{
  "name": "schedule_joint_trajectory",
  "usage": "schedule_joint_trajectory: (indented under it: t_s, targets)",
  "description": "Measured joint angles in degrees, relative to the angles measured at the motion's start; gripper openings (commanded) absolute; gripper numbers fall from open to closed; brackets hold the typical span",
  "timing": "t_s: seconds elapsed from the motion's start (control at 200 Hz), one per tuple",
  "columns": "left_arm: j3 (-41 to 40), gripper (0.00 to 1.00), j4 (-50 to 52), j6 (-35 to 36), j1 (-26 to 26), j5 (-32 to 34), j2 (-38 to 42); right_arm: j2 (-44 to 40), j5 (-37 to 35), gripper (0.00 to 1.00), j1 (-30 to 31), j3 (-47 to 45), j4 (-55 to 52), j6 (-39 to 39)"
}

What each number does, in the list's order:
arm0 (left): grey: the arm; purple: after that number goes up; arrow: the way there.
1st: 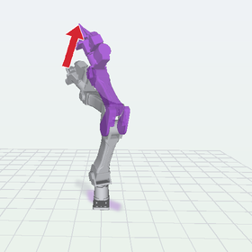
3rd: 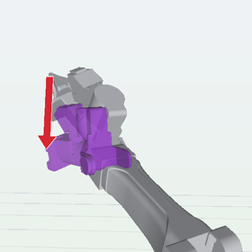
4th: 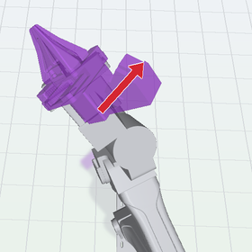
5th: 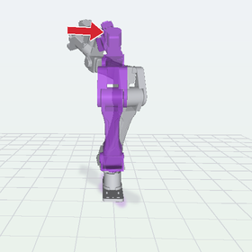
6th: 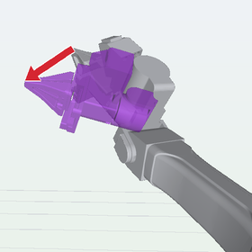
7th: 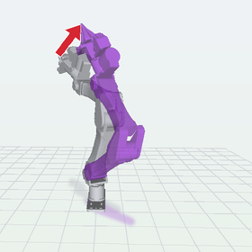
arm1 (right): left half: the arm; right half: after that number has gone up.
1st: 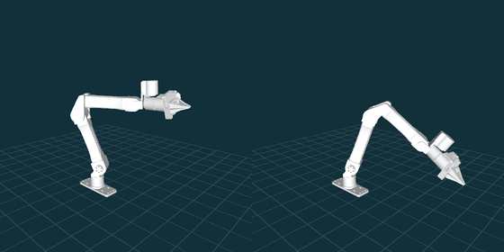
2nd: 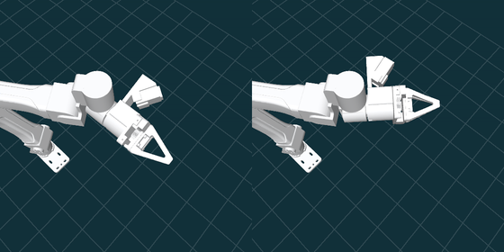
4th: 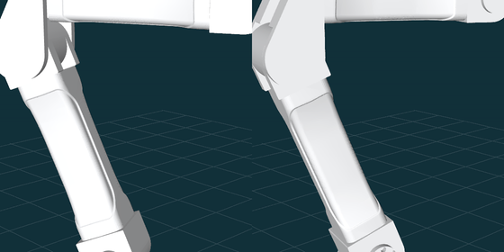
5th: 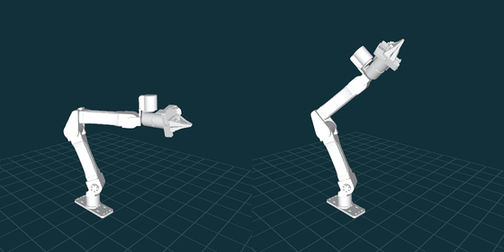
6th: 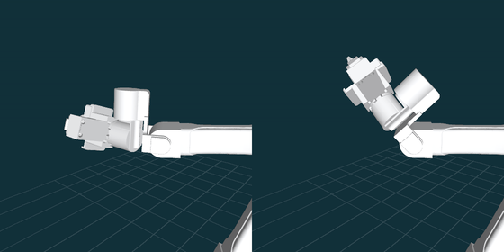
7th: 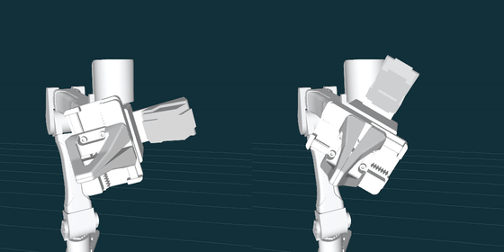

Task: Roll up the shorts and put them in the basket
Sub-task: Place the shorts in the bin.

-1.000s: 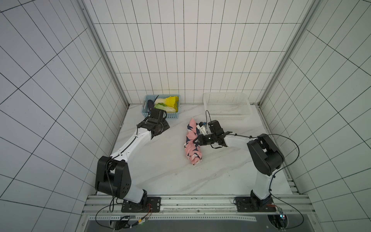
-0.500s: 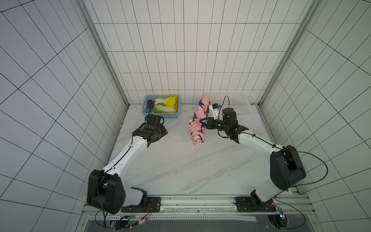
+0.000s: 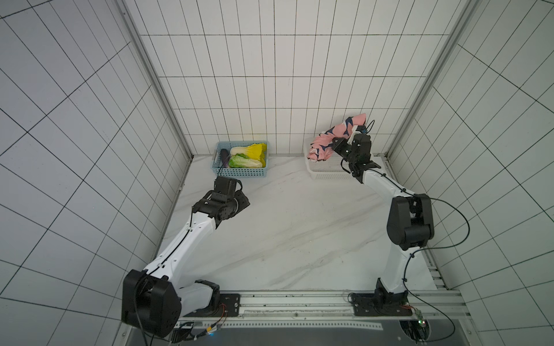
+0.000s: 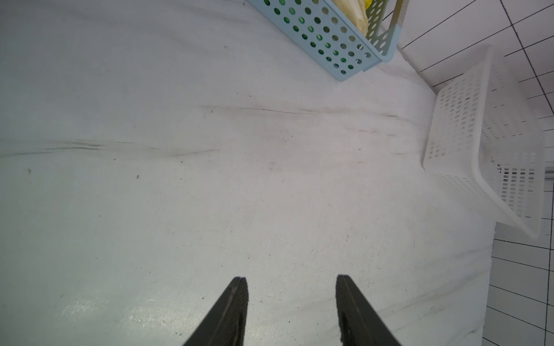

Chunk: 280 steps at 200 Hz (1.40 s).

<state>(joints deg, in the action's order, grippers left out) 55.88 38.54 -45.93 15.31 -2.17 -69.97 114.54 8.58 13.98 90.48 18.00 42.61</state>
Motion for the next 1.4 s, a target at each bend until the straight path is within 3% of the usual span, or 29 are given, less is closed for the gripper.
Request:
schedule_joint_trajectory:
  t_s: [0.48, 0.99, 1.049, 1.109, 1.169, 1.294, 1.399]
  targets:
    - [-2.9, 0.51, 2.4, -0.6, 0.0, -2.0, 3.3, 21.8, -6.4, 0.0, -2.7, 15.6, 3.6, 14.7]
    - [-2.9, 0.51, 2.6, -0.7, 0.0, -3.4, 2.1, 23.9, -7.6, 0.02, -1.1, 16.5, 1.6, 19.9]
    - [-2.9, 0.51, 2.6, -0.7, 0.0, -3.5, 2.1, 24.1, -7.7, 0.09, -1.1, 16.4, 1.3, 20.1]
    - [-2.9, 0.51, 2.6, -0.8, 0.0, -3.5, 2.2, 24.2, -7.8, 0.32, -1.1, 16.4, 1.2, 20.4]
    - [-2.9, 0.51, 2.6, -0.9, 0.0, -3.5, 2.2, 24.2, -7.8, 0.43, -1.1, 16.4, 0.8, 20.8]
    - [-2.9, 0.51, 2.6, -1.2, 0.0, -3.6, 2.5, 24.2, -7.5, 0.53, -1.1, 16.7, -1.4, 21.0]
    - [-2.9, 0.51, 2.6, -1.5, 0.0, -3.7, 2.8, 24.2, -7.3, 0.53, -1.1, 16.7, -3.2, 20.9]
